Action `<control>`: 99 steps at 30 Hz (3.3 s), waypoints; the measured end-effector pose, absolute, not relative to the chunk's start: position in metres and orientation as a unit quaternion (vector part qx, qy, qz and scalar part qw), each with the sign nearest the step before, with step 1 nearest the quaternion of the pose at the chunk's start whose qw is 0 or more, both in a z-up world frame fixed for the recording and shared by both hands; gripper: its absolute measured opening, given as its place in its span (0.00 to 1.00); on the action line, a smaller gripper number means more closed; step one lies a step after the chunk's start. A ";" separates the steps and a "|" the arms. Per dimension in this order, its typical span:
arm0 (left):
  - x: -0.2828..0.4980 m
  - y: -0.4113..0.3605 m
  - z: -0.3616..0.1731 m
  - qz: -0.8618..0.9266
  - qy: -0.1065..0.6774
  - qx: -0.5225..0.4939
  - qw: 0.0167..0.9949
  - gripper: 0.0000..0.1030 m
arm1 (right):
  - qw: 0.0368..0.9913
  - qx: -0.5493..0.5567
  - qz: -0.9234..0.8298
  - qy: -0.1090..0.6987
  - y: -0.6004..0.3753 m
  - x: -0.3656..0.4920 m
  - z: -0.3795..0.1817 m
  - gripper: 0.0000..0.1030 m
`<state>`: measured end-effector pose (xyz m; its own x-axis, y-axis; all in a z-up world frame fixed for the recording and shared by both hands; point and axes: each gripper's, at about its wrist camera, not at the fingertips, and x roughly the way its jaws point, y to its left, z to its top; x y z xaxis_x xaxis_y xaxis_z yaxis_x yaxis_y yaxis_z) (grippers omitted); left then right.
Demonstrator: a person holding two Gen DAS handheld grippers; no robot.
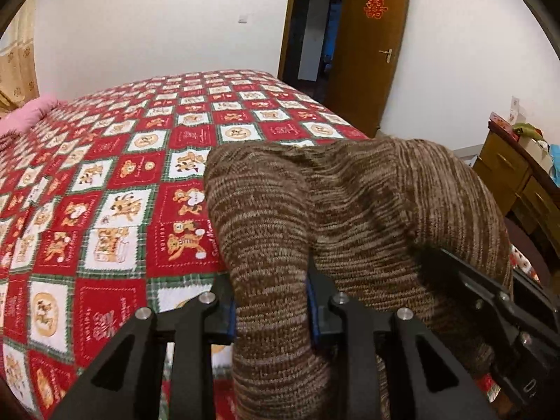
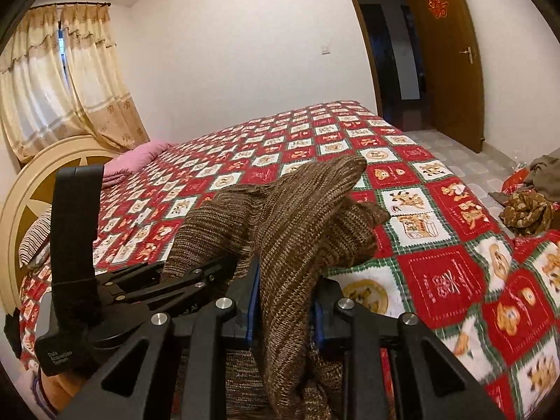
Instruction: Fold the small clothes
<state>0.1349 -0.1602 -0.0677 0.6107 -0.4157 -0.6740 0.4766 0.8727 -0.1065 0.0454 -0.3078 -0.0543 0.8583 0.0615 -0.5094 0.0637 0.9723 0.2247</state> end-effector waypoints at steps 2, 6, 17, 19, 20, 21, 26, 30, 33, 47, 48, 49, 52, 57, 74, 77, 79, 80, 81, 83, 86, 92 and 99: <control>0.126 -0.157 -0.064 -0.248 0.358 0.050 0.899 0.28 | 0.958 0.115 -0.003 0.261 -0.300 0.034 -0.050 0.24; 0.112 -0.149 -0.059 -0.248 0.352 0.057 0.901 0.28 | 0.957 0.131 -0.003 0.258 -0.293 0.016 -0.047 0.24; 0.078 -0.125 -0.051 -0.250 0.339 0.072 0.904 0.28 | 0.958 0.119 0.004 0.260 -0.259 -0.024 -0.038 0.23; 0.073 -0.121 -0.050 -0.249 0.336 0.073 0.905 0.28 | 0.959 0.112 0.005 0.260 -0.253 -0.028 -0.035 0.23; 0.071 -0.119 -0.049 -0.250 0.336 0.072 0.905 0.28 | 0.960 0.106 0.005 0.259 -0.248 -0.031 -0.034 0.23; 0.070 -0.117 -0.049 -0.251 0.336 0.069 0.905 0.28 | 0.960 0.103 0.004 0.260 -0.246 -0.033 -0.033 0.23; 0.060 -0.114 -0.051 -0.263 0.336 0.071 0.902 0.28 | 0.959 0.087 0.000 0.271 -0.236 -0.044 -0.036 0.22; 0.052 -0.122 -0.054 -0.274 0.339 0.081 0.896 0.28 | 0.957 0.081 0.001 0.279 -0.240 -0.052 -0.037 0.22; 0.045 -0.135 -0.055 -0.291 0.340 0.089 0.890 0.28 | 0.955 0.071 0.001 0.287 -0.247 -0.061 -0.039 0.21; 0.063 -0.253 -0.042 -0.361 0.306 0.116 0.873 0.28 | 0.959 0.103 -0.104 0.242 -0.352 -0.072 -0.028 0.19; 0.065 -0.261 -0.042 -0.362 0.299 0.120 0.875 0.28 | 0.959 0.101 -0.115 0.237 -0.359 -0.069 -0.027 0.19; 0.068 -0.269 -0.042 -0.362 0.290 0.125 0.877 0.28 | 0.960 0.093 -0.130 0.232 -0.367 -0.064 -0.027 0.19; 0.079 -0.290 -0.052 -0.355 0.278 0.135 0.882 0.28 | 0.955 0.073 -0.165 0.235 -0.387 -0.046 -0.035 0.19; 0.109 -0.325 -0.096 -0.338 0.321 0.158 0.870 0.28 | 0.933 0.102 -0.200 0.282 -0.429 -0.011 -0.071 0.19; 0.110 -0.219 -0.106 -0.394 0.414 -0.003 0.821 0.80 | 0.910 0.260 -0.167 0.276 -0.463 -0.092 -0.090 0.64; 0.101 -0.216 -0.120 -0.403 0.430 -0.016 0.808 0.80 | 0.913 0.245 -0.145 0.292 -0.444 -0.110 -0.097 0.64; 0.097 -0.222 -0.128 -0.403 0.440 -0.007 0.802 0.80 | 0.909 0.239 -0.131 0.315 -0.436 -0.106 -0.105 0.63; 0.093 -0.225 -0.134 -0.400 0.445 0.001 0.801 0.79 | 0.907 0.235 -0.126 0.327 -0.433 -0.099 -0.110 0.63; 0.091 -0.224 -0.134 -0.398 0.436 0.005 0.807 0.79 | 0.905 0.225 -0.128 0.339 -0.430 -0.095 -0.112 0.62; 0.082 -0.227 -0.134 -0.402 0.430 0.013 0.808 0.77 | 0.903 0.185 -0.144 0.359 -0.417 -0.089 -0.114 0.42; 0.080 -0.231 -0.135 -0.424 0.443 0.003 0.790 0.39 | 0.899 0.156 -0.159 0.378 -0.407 -0.084 -0.117 0.27; 0.071 -0.221 -0.110 -0.443 0.452 -0.013 0.774 0.16 | 0.869 0.337 -0.070 0.357 -0.432 -0.099 -0.112 0.17; 0.050 -0.205 -0.119 -0.415 0.474 0.038 0.776 0.18 | 0.848 0.357 -0.056 0.388 -0.416 -0.127 -0.121 0.17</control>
